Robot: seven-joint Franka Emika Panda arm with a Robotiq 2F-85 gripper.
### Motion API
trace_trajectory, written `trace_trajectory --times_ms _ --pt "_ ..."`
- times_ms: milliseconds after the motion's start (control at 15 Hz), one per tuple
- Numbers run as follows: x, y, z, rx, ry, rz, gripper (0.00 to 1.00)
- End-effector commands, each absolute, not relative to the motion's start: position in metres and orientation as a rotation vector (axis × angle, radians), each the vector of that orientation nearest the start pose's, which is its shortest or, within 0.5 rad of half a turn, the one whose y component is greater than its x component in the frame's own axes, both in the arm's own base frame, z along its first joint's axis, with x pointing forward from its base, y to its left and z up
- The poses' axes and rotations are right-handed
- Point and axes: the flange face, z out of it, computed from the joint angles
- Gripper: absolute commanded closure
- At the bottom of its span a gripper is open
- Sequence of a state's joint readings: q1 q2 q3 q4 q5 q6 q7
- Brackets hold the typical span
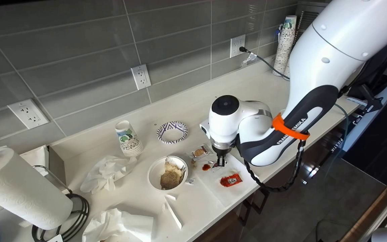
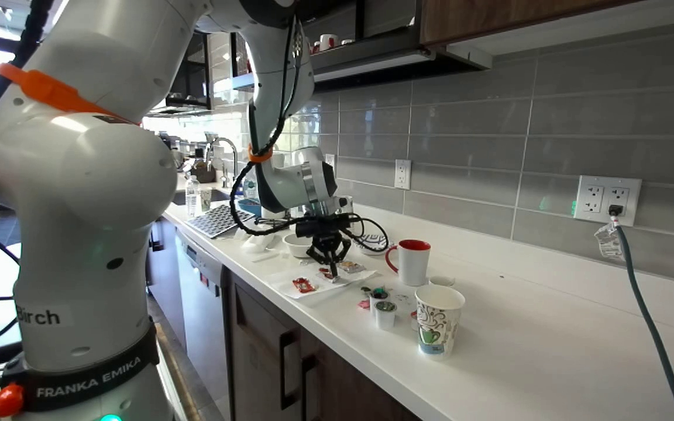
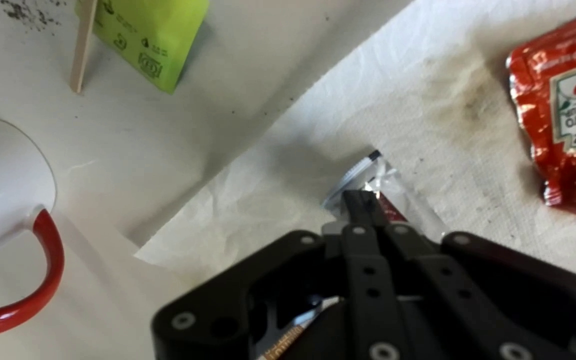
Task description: Squeeze the sauce out of the white sachet in the middle on the napkin
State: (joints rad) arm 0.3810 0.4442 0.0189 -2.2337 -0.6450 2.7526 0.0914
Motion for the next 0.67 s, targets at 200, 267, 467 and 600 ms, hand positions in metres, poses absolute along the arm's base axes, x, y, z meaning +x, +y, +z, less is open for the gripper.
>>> trace_trajectory --times_ms 200,267,467,600 --pt "0.491 0.23 0.159 -3.036 -1.436 -0.279 1.0" --pt "0.492 0.229 0.157 -3.034 -1.438 -0.281 1.0" --pt "0.491 0.228 0.148 -3.024 -1.43 -0.275 1.0" --pt "0.491 0.228 0.145 -3.021 -1.429 -0.265 1.0"
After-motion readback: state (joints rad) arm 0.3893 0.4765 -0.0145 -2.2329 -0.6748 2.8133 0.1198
